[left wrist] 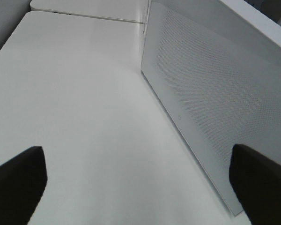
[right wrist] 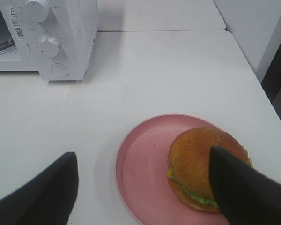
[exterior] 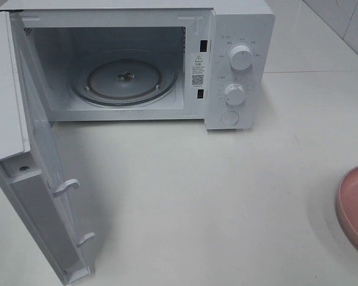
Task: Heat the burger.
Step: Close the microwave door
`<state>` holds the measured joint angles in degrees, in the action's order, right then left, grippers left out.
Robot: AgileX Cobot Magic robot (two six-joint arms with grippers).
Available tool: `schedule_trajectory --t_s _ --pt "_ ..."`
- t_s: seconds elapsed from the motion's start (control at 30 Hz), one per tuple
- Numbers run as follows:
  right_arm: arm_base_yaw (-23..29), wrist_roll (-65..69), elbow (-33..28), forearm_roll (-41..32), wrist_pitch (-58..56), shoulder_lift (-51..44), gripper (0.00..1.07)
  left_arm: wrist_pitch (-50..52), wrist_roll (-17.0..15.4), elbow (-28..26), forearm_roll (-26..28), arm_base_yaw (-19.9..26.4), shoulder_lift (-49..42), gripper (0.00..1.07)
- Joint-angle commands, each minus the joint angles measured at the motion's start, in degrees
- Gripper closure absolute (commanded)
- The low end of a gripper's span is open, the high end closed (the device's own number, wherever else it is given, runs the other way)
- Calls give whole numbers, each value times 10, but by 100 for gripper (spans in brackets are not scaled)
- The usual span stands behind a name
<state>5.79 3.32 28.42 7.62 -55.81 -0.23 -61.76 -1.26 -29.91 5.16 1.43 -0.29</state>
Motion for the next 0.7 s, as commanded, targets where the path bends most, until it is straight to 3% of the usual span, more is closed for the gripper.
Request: schedule_trajectory --t_s 0.03,0.7 --pt "-3 -3 -1 -2 7 -14 34 5 0 2 2 0 -5 9" --pt "-3 -3 -1 -2 7 -14 34 5 0 2 2 0 -5 9"
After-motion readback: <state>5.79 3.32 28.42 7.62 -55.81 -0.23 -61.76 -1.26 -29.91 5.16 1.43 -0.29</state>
